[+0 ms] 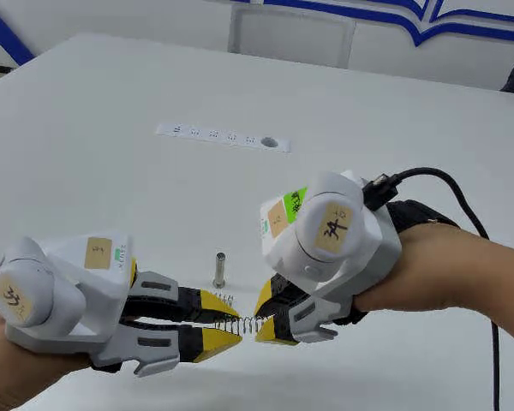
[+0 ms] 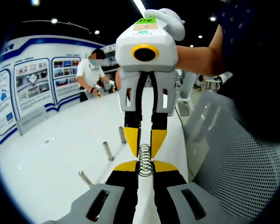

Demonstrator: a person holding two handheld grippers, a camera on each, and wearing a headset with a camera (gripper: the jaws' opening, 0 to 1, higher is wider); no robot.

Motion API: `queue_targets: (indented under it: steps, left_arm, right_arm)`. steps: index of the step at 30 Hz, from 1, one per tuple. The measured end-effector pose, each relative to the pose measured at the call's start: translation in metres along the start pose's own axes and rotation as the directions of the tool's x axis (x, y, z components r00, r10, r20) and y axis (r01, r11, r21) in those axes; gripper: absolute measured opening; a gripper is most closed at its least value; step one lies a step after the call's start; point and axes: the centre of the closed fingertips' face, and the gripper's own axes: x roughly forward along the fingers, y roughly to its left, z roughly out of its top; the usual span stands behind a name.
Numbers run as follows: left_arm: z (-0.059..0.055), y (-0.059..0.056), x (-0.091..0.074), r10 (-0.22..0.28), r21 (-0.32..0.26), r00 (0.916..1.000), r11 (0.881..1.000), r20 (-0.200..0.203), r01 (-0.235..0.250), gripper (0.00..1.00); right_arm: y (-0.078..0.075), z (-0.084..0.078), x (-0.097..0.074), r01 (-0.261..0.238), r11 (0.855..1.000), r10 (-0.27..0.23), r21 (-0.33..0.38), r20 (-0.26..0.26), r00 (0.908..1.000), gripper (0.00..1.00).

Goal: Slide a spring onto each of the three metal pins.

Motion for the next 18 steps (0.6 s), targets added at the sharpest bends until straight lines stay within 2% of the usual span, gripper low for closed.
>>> queue_targets:
  steps: [5, 10, 18]
  left_arm:
    - [0.006, -0.002, -0.001, -0.004, 0.004, 0.9999, 1.000, 0.013, 0.004, 0.11]
    - [0.006, -0.001, -0.001, -0.001, 0.003, 0.9999, 1.000, 0.015, 0.001, 0.11]
    - [0.000, -0.001, 0.000, -0.008, -0.009, 1.0000, 1.000, 0.000, 0.008, 0.11]
  right_arm:
    - [0.001, -0.002, 0.000, -0.004, 1.000, 0.004, -0.006, -0.005, 1.0000, 0.12]
    - [0.000, 0.001, -0.003, 0.007, 1.000, -0.007, -0.011, 0.002, 1.0000, 0.12]
    - [-0.001, 0.015, -0.016, 0.019, 1.000, -0.019, 0.000, 0.046, 0.9988, 0.12]
